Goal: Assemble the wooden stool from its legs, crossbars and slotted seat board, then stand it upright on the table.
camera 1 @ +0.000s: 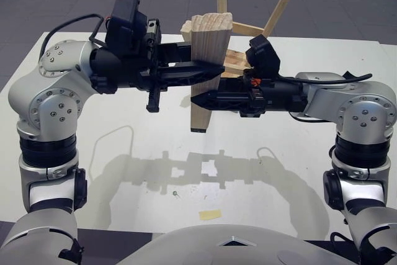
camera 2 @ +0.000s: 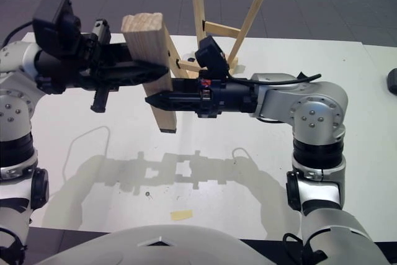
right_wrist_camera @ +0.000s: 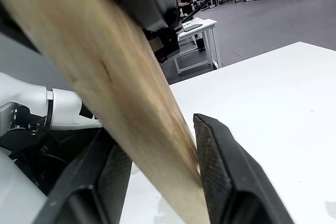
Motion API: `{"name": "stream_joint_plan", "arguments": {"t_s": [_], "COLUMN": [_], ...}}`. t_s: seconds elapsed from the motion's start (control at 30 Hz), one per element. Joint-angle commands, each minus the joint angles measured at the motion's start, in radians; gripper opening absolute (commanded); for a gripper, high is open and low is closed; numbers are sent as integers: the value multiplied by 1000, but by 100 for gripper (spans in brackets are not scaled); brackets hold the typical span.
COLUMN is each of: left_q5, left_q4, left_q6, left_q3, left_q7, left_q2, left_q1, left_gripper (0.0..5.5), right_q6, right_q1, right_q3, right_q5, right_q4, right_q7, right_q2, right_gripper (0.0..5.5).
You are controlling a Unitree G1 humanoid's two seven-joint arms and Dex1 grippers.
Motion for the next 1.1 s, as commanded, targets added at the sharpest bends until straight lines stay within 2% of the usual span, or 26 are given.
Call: {"name": "stream_joint_plan", "arguments": {"t_s": [0.03, 0.1, 0.13, 0.33, 0.63, 1.1], "left_q5": [29, 30, 30, 45, 63, 99], "left_q4": [-18, -16, -16, -18, -27, -34], "left_q6": [-4, -5, -5, -10, -17, -35], "left_q3": [-21, -21, -21, -26, -31, -54], "left_q7": [10, 11, 11, 16, 26, 44], "left_q2": [-9, -10, -10, -17, -22, -12], "left_q1": [11, 14, 16, 33, 66, 104], "left_gripper": [103, 103, 103, 103, 103, 103], "right_q6": [2, 0, -1, 3, -8, -16], "right_q1": [-25, -25, -25, -30, -33, -19], "right_q3": [7, 7, 7, 3, 8, 6], "right_q5": [30, 36, 38, 59, 58, 60], "right_q4": [-11, -17, -20, -28, -17, -33], "right_q7": [10, 15, 16, 25, 22, 11], "right_q2": [8, 8, 7, -1, 2, 1], "right_gripper": [173, 172, 208, 309, 178, 168]}}
